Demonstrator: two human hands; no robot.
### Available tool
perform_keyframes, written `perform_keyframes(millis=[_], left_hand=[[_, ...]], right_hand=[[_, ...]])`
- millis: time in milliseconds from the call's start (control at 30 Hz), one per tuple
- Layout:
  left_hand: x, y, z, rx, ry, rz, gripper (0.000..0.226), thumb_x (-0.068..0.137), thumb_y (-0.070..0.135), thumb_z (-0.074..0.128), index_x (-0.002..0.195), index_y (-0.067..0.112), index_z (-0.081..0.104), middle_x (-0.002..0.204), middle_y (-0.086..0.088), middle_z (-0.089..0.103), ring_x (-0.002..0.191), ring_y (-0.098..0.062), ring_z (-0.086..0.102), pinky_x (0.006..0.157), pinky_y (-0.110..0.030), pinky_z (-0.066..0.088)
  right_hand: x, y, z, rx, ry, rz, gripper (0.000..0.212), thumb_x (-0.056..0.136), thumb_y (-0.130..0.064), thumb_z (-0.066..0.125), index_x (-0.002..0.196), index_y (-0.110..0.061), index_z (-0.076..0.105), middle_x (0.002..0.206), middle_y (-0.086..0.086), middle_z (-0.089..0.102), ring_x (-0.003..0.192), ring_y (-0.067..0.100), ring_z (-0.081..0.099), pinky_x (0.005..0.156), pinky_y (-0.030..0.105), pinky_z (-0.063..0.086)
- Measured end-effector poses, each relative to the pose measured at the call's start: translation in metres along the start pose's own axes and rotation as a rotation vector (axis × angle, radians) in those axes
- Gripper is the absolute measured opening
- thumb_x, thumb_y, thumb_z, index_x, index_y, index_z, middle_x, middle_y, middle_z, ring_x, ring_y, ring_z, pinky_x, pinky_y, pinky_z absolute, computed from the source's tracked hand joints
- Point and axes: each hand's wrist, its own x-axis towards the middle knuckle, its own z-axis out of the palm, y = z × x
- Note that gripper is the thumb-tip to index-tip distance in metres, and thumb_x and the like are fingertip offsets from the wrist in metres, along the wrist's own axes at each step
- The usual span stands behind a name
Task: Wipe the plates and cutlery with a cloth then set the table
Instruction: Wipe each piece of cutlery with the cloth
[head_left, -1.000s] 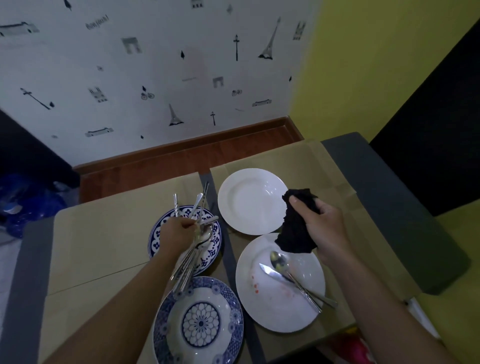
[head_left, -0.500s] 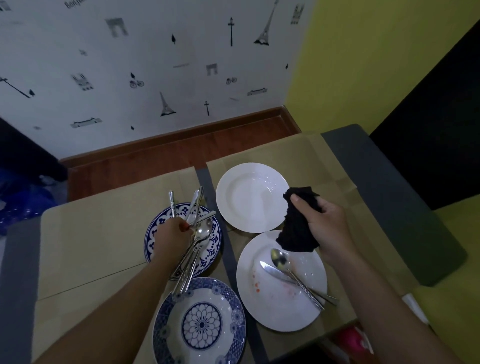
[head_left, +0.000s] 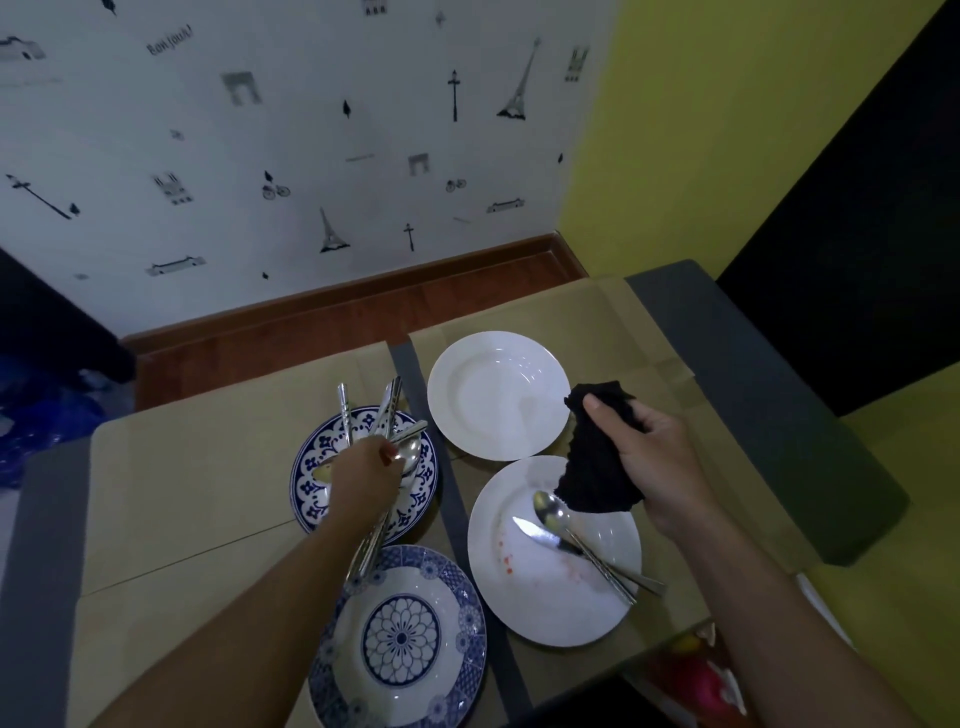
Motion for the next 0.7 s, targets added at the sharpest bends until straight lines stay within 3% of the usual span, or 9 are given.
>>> perform_keyframes(millis=[100,200,300,400,500,700], left_hand=[[-0.013,0.015,0.009,-0.024,-0.017,0.046,0.009,0.092,0.020,0.069,0.096,0.012,0.073,0.085,-0.002,0.073,0.070,-0.009,0.063,0.068,-0.020,0.051],[-0.029,0.031,0.022,0.007,-0.072,0.055,0.009,0.093,0.020,0.067,0.087,0.015,0.072,0.074,0.005,0.066,0.062,0.002,0.055,0.057,-0.009,0.037],[-0.046,0.048,0.044,-0.045,-0.117,0.040,0.008,0.090,0.021,0.069,0.085,0.016,0.074,0.074,0.006,0.068,0.067,-0.006,0.063,0.069,-0.023,0.055],[-0.065,0.067,0.070,-0.076,-0.231,-0.018,0.017,0.089,0.034,0.070,0.094,0.018,0.073,0.085,0.005,0.071,0.077,-0.010,0.066,0.078,-0.030,0.056],[-0.084,0.086,0.099,-0.116,-0.343,-0.064,0.024,0.087,0.044,0.072,0.092,0.021,0.073,0.083,0.006,0.073,0.075,-0.011,0.070,0.077,-0.034,0.060],[-0.115,0.123,0.141,-0.156,-0.400,-0.106,0.023,0.090,0.039,0.071,0.087,0.016,0.076,0.071,0.004,0.073,0.063,-0.007,0.070,0.076,-0.029,0.061]], right_hand=[[-0.002,0.001,-0.008,-0.012,-0.007,0.002,0.016,0.092,-0.031,0.076,0.094,-0.016,0.081,0.092,0.013,0.078,0.077,0.022,0.074,0.085,0.045,0.062],[-0.001,0.003,-0.016,-0.024,-0.031,0.011,0.016,0.090,-0.033,0.078,0.091,-0.017,0.081,0.097,0.019,0.077,0.081,0.028,0.075,0.087,0.050,0.063],[0.000,0.001,-0.025,-0.015,-0.073,0.029,0.016,0.091,-0.030,0.077,0.092,-0.015,0.081,0.089,0.019,0.076,0.073,0.027,0.074,0.078,0.044,0.064],[0.001,-0.001,-0.035,0.001,-0.115,0.045,0.018,0.093,-0.027,0.075,0.095,-0.010,0.079,0.080,0.013,0.074,0.066,0.025,0.072,0.064,0.035,0.063],[0.005,0.001,-0.047,-0.025,-0.148,0.062,0.016,0.093,-0.027,0.076,0.091,-0.011,0.079,0.082,0.014,0.077,0.068,0.025,0.073,0.069,0.037,0.063],[0.018,0.004,-0.070,-0.065,-0.183,0.089,0.020,0.092,-0.027,0.077,0.090,-0.008,0.078,0.084,0.016,0.078,0.070,0.029,0.074,0.072,0.042,0.063]])
